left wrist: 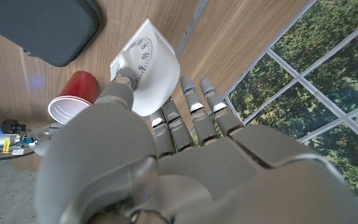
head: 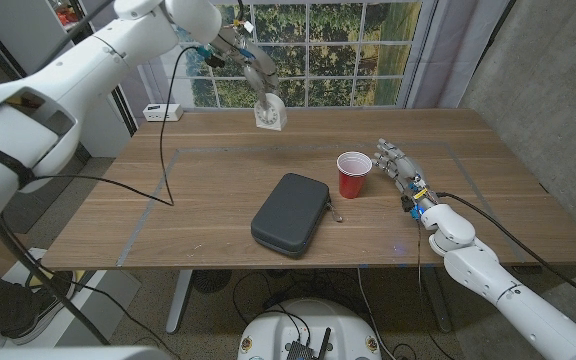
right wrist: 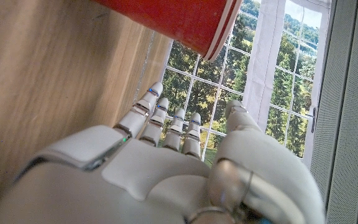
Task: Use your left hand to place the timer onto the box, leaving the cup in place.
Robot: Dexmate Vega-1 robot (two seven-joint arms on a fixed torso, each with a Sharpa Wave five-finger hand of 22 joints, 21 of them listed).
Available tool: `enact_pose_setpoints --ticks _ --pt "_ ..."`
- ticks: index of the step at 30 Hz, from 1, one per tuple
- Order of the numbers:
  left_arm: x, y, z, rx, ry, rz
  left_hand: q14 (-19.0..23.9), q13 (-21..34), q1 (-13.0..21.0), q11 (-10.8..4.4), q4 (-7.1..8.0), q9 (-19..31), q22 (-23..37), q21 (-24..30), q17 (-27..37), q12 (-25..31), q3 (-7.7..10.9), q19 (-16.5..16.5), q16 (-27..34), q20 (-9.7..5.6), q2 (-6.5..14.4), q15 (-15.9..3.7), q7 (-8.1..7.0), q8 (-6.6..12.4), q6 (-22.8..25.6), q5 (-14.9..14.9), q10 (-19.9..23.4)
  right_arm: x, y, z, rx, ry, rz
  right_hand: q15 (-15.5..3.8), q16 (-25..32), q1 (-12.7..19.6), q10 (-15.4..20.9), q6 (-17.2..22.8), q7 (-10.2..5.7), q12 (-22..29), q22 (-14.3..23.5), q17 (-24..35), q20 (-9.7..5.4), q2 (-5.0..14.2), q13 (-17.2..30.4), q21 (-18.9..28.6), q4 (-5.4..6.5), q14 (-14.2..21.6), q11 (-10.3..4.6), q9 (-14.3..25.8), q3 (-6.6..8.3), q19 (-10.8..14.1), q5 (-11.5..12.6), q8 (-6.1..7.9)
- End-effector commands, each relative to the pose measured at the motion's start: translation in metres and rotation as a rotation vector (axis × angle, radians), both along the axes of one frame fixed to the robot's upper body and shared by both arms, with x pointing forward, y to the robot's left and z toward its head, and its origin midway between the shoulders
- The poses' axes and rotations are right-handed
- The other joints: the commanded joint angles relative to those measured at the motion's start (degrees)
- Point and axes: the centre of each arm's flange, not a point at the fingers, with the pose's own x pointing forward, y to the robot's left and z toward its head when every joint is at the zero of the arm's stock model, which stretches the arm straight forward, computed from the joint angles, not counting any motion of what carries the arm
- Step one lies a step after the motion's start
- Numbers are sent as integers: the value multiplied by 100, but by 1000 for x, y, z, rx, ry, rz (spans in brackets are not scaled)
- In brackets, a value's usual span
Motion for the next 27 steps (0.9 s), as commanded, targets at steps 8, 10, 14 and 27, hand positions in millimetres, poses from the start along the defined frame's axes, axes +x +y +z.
enact_pose_setpoints --ticks 8,10,14,27 --pt "-29 -21 -21 29 29 -155 42 124 9 -37 100 319 36 34 39 25 79 49 -10 -17 66 -870 -7 95 74 -15 75 -6 -1 14 -17 -58 -25 -599 36 7 22 67 5 11 10 10 -64 57 8 22 -16 62 -34 32 -16 -12 18 52" --pt "-29 -24 -24 36 36 -167 48 137 6 -15 103 328 37 37 41 24 80 49 -12 -18 64 -875 1 98 76 -17 77 -5 -1 15 -19 -62 -24 -599 37 8 28 74 5 13 10 10 -61 57 9 23 -17 64 -25 32 -17 -12 18 54" --pt "-30 -32 -32 55 45 -187 48 155 8 -27 104 339 39 40 44 20 86 49 -19 -15 64 -873 -4 96 64 -20 74 -4 -2 19 -26 -69 -23 -598 38 3 23 75 30 11 10 12 -60 57 10 19 -12 63 -17 32 -22 -22 17 53" --pt "-23 -61 -61 115 90 -275 65 204 8 -27 113 368 43 55 56 15 101 59 -27 -20 69 -875 6 107 78 -27 89 -2 -8 17 -21 -78 -26 -596 39 -9 24 67 49 10 10 15 -54 56 13 21 -1 58 -12 32 -36 -27 16 48"
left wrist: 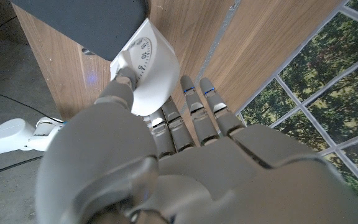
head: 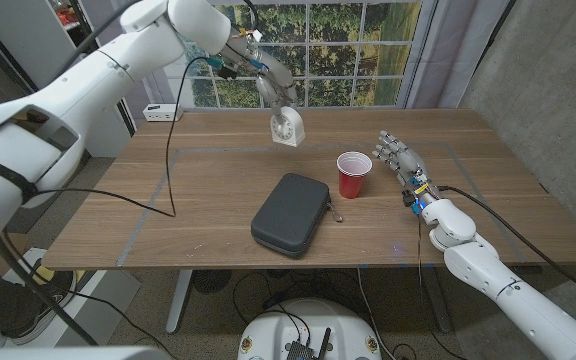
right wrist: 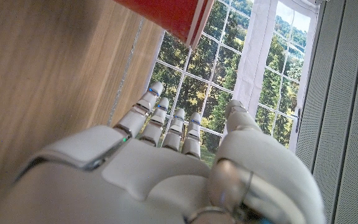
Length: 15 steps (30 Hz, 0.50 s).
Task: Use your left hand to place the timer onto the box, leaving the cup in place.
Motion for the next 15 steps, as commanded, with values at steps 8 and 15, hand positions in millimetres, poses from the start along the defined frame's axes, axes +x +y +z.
enact_pose_setpoints --ticks 8,15 --pt "-3 -32 -49 83 21 -104 76 108 17 -26 109 386 17 40 35 32 118 60 -8 -21 81 -879 -7 110 62 5 104 0 -10 -7 11 -18 -9 -594 41 -12 23 36 24 9 10 17 -54 56 16 22 3 59 -14 32 -44 -27 16 45" --pt "-10 -33 -63 88 9 -116 78 136 13 -36 116 403 20 49 45 34 121 62 -12 -22 81 -881 -5 116 71 -2 126 -2 -11 -9 13 -19 -12 -601 42 -13 22 27 24 7 10 18 -54 57 17 22 5 59 -42 32 -50 -31 16 40"
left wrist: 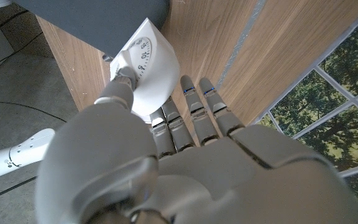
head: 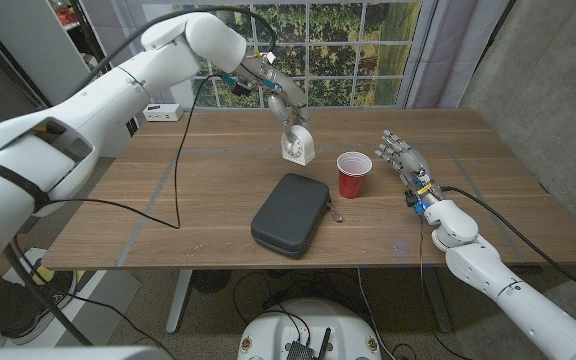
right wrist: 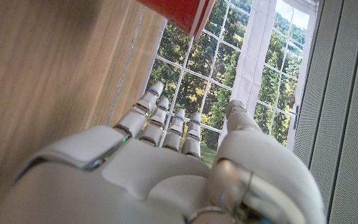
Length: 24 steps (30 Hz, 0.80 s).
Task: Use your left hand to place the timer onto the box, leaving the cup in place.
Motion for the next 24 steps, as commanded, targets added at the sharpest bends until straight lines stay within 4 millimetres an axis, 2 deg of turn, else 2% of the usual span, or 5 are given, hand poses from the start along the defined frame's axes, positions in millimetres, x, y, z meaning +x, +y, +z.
enact_pose_setpoints --ticks 1,24 --pt "-10 -8 -27 20 -14 -37 78 55 20 -58 116 405 21 50 20 49 123 30 -13 11 77 -885 -19 118 54 9 98 -3 -4 -6 8 -3 -5 -601 43 -14 26 28 22 9 10 18 -54 59 18 23 14 60 -24 32 -10 -29 17 40" --pt "-10 0 -76 2 -5 -6 89 138 29 -69 113 440 26 72 43 32 140 25 -25 0 65 -888 -35 117 63 -6 112 -10 -1 -16 15 -8 -8 -605 45 -7 31 33 22 9 10 18 -53 62 22 25 13 62 -6 32 -19 -32 18 39"
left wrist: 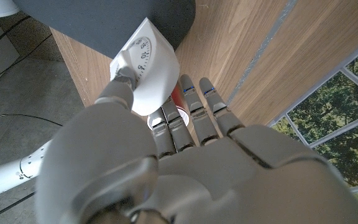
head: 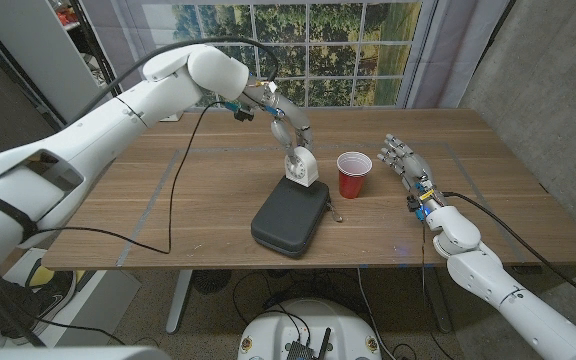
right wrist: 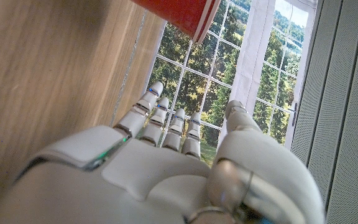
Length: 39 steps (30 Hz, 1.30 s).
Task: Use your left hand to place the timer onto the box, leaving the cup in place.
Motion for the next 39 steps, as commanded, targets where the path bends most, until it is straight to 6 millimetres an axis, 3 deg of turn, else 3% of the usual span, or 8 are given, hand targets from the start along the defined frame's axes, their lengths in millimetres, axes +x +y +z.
enact_pose_setpoints --ticks 1,29,35,36,39 --pt "1 2 -25 11 -4 19 27 110 37 -45 114 439 27 31 19 12 142 21 -4 4 60 -891 -9 117 69 32 97 -4 2 -5 3 -3 -2 -604 23 17 28 36 20 7 10 18 -55 37 23 25 13 64 -5 32 -20 -31 18 40" --pt "13 -8 -45 92 20 94 -141 221 -85 -39 177 372 30 33 61 -129 70 -76 -80 45 -32 -792 -29 -59 -154 2 -121 -2 -6 -6 0 5 1 -609 28 14 30 36 15 6 10 22 -37 49 27 25 24 65 -16 32 -31 -39 20 37" --pt "8 -7 -40 104 -6 120 -284 236 -220 63 218 312 31 15 88 -262 -45 -158 -124 125 -157 -703 -144 -256 -496 -18 -349 -3 -6 -6 -2 5 3 -610 30 17 32 38 13 6 10 22 -28 50 28 25 25 69 -13 32 -32 -41 21 37" --pt "8 -6 -39 109 -7 126 -314 233 -251 45 221 297 31 20 93 -288 -77 -153 -132 109 -196 -703 -230 -287 -535 -23 -380 -3 -6 -6 -2 5 3 -611 30 16 31 39 15 6 10 22 -28 51 29 25 25 67 -16 32 -32 -40 21 37" --pt "6 -6 -38 121 -15 140 -448 204 -352 121 260 259 33 5 114 -395 -147 -206 -169 149 -241 -618 -308 -397 -711 -37 -541 -4 -6 -7 -5 6 3 -610 31 14 32 39 13 6 10 23 -27 52 29 26 28 68 -20 32 -34 -40 21 37"
